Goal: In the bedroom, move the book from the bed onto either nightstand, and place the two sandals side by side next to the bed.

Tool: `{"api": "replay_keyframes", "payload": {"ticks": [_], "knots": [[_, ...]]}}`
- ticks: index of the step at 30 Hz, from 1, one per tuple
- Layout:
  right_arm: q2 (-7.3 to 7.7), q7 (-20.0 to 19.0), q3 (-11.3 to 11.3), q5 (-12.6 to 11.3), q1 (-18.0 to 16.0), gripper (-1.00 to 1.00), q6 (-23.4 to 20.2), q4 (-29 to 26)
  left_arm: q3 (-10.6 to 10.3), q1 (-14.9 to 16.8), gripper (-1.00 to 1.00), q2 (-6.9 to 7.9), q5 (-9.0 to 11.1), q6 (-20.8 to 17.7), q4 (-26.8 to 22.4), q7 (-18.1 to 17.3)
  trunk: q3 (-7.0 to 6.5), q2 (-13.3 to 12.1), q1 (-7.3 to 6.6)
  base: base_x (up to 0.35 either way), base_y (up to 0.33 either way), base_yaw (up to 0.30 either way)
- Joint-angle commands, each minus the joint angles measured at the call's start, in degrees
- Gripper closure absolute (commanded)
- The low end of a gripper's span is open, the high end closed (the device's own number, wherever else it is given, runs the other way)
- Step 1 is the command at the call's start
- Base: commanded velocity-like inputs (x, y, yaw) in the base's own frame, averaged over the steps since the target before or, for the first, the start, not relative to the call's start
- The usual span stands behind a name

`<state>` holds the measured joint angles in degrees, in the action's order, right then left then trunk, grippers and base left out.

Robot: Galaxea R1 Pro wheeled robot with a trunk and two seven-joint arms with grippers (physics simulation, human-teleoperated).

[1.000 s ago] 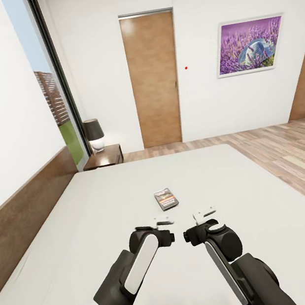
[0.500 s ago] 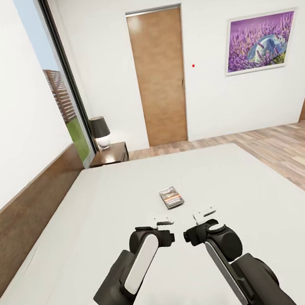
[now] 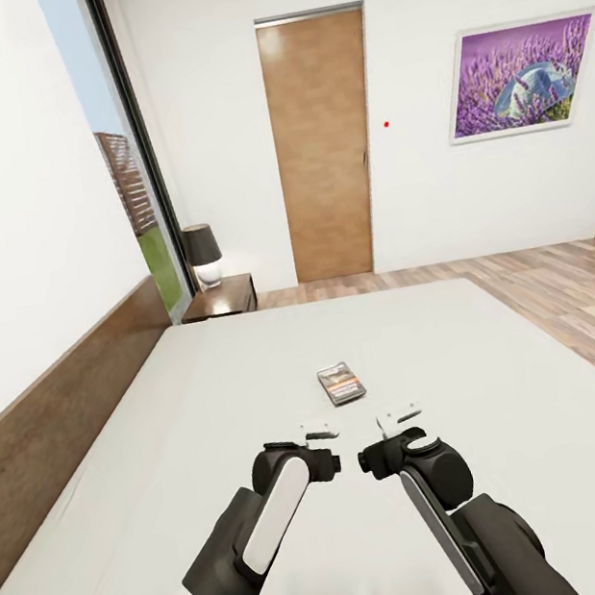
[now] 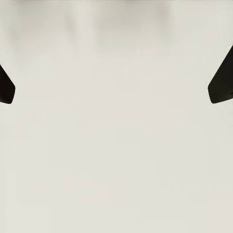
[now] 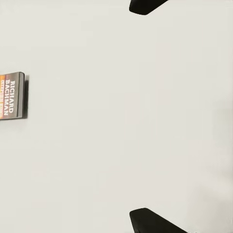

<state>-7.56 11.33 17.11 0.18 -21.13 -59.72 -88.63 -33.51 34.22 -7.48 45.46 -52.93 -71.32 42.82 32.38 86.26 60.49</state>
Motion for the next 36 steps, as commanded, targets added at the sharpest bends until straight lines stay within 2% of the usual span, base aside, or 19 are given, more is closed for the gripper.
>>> {"api": "replay_keyframes", "payload": {"ticks": [1,36], "knots": [[0.0,0.2,0.0,0.0,0.0,-1.0,-0.3,0.0,-0.1,0.1,-1.0,0.01,0.6,-0.1,0.0,0.6,0.07,0.0,0.0,0.0,0.0,0.019],[0.0,0.1,0.0,0.0,0.0,-1.0,-0.3,-0.1,-0.2,0.1,-1.0,0.01,0.6,-0.1,0.0,0.6,0.1,0.0,0.0,0.032,0.026,0.004]]}}
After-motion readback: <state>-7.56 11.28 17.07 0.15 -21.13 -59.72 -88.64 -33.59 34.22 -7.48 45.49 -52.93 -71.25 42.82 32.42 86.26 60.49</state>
